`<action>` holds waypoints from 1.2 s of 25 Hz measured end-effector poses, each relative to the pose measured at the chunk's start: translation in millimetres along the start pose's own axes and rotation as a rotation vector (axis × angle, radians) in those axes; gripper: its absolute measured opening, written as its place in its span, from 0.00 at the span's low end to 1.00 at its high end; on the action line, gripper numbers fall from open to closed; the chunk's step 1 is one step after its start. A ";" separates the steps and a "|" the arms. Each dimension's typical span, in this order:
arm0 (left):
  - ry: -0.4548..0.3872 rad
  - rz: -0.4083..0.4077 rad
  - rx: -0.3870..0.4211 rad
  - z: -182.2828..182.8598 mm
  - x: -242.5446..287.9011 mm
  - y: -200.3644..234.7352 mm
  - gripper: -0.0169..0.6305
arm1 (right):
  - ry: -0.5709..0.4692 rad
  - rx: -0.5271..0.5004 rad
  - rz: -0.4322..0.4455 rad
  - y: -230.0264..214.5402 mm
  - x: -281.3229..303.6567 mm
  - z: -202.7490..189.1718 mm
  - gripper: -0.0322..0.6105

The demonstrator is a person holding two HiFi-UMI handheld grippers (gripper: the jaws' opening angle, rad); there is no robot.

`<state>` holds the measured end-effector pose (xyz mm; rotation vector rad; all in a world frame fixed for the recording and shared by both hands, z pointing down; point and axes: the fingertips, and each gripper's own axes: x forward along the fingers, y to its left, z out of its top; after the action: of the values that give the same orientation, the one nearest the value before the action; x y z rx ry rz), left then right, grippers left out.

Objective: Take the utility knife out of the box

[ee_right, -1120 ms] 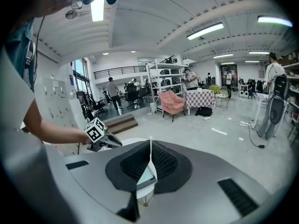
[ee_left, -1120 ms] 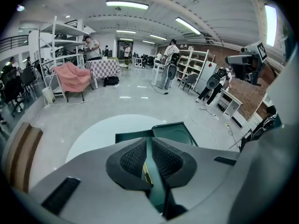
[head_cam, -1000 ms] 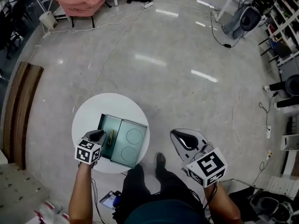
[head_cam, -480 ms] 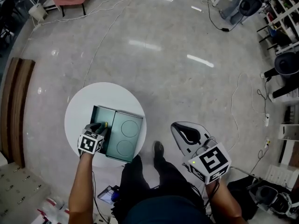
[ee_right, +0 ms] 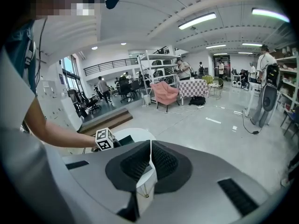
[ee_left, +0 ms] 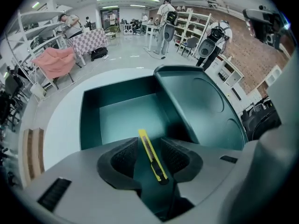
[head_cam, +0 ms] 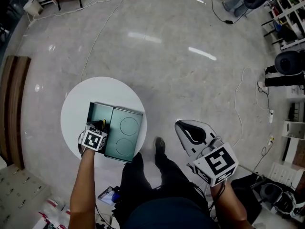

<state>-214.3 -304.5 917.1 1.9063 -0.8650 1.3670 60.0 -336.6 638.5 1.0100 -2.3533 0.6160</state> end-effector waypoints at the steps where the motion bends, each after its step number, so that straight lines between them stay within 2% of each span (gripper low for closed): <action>1: 0.007 -0.003 -0.003 -1.8 3.5 -0.7 0.25 | 0.002 0.002 -0.001 -0.3 0.8 -1.7 0.11; 7: -0.003 -0.016 -0.034 -5.0 12.6 -0.5 0.25 | 0.006 0.011 -0.006 -3.4 2.4 -9.7 0.11; 10: -0.030 -0.017 -0.076 -4.9 11.5 3.1 0.25 | 0.006 0.013 -0.007 -2.5 2.1 -11.1 0.11; 14: -0.061 -0.023 -0.132 -6.0 14.4 14.0 0.17 | 0.007 0.015 -0.007 -1.3 7.1 -14.4 0.11; 21: -0.083 -0.022 -0.162 -4.9 11.9 14.4 0.13 | 0.006 0.017 -0.005 3.0 1.3 -15.8 0.11; 25: -0.075 -0.005 -0.145 -5.0 8.7 12.4 0.13 | -0.001 0.008 -0.005 6.6 -1.9 -13.1 0.11; 30: -0.119 0.011 -0.144 -2.7 -7.5 8.8 0.12 | -0.013 -0.004 -0.007 10.0 -8.9 -7.7 0.11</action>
<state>-224.7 -306.4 911.7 1.8884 -1.0050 1.1742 59.8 -321.2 637.0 1.0235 -2.3605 0.6033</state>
